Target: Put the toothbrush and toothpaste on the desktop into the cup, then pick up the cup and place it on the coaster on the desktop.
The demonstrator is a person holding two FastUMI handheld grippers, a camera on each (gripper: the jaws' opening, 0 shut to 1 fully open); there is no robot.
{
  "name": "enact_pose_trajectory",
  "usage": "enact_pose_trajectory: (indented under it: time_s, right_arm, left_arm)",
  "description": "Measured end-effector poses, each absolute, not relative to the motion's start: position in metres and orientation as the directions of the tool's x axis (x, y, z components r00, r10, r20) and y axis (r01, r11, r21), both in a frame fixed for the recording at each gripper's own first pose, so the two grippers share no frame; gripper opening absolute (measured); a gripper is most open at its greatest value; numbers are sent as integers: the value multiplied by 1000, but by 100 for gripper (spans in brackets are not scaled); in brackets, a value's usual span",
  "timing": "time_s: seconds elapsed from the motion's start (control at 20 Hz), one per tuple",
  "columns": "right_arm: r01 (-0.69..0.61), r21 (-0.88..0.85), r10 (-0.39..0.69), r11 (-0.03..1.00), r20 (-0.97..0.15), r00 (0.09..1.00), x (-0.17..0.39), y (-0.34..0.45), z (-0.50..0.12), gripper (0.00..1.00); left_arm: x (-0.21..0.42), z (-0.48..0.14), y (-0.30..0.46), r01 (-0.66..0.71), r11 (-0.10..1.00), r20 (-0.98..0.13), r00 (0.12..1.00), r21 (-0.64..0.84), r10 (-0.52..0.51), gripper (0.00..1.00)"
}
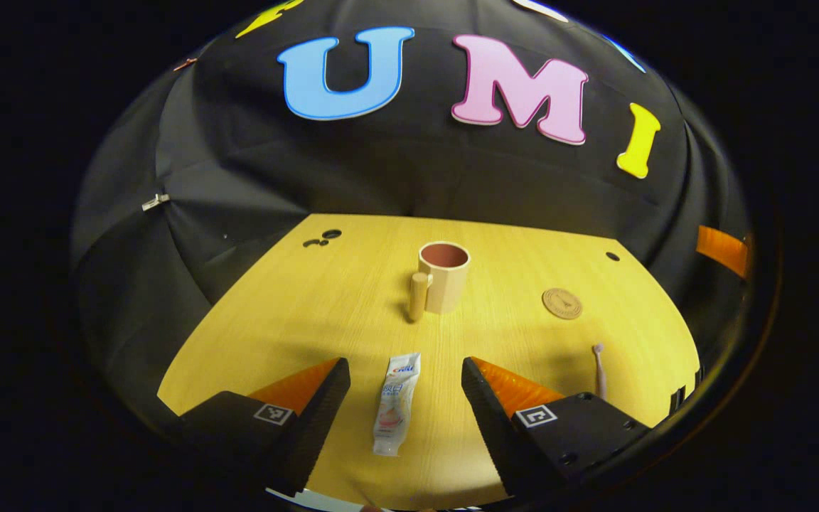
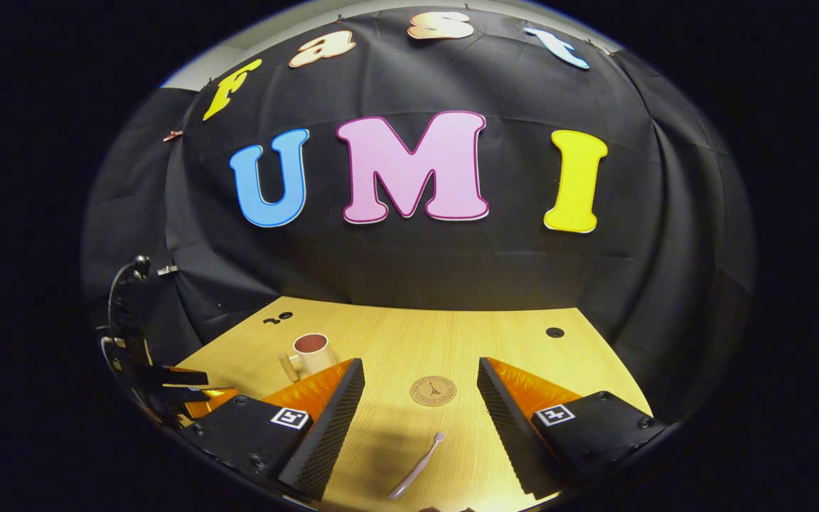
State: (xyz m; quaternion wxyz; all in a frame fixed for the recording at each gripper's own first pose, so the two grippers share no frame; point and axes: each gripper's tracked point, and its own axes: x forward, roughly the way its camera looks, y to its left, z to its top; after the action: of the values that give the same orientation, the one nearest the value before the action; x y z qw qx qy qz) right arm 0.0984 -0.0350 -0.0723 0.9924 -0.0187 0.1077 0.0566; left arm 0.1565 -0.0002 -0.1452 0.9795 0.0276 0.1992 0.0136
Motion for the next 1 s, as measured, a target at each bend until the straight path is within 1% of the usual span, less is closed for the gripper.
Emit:
enact_pose_trajectory:
  time_s: [0.2,0.4,0.6,0.65,0.75,0.8,0.85,1.0]
  right_arm:
    - [-129,-50,113,990,-247,962,104,-42,-83,99]
    - [-136,-52,116,989,-282,952,104,-47,-97,98]
    - [-135,-45,116,990,-299,947,100,-49,-106,98]
    - [-131,-43,112,990,-303,947,100,-50,-109,98]
    - [-118,-35,101,992,-312,945,98,-52,-113,98]
    - [-114,-24,101,993,-311,945,97,-53,-114,98]
    - [-109,-15,99,994,-310,946,96,-52,-115,98]
    - [-98,-13,89,995,-308,947,92,-55,-117,98]
  left_arm:
    - [173,-181,4,-14,997,-451,891,76,47,98]
    - [190,-217,13,-22,993,-508,858,119,80,96]
    - [193,-245,19,-22,994,-566,821,105,78,95]
    - [192,-249,16,1,995,-582,812,96,56,95]
    - [190,-257,16,27,993,-596,802,117,49,92]
    - [191,-261,18,33,991,-601,798,133,54,86]
    - [190,-262,17,39,989,-601,797,140,53,84]
    - [193,-263,14,35,993,-594,804,115,40,85]
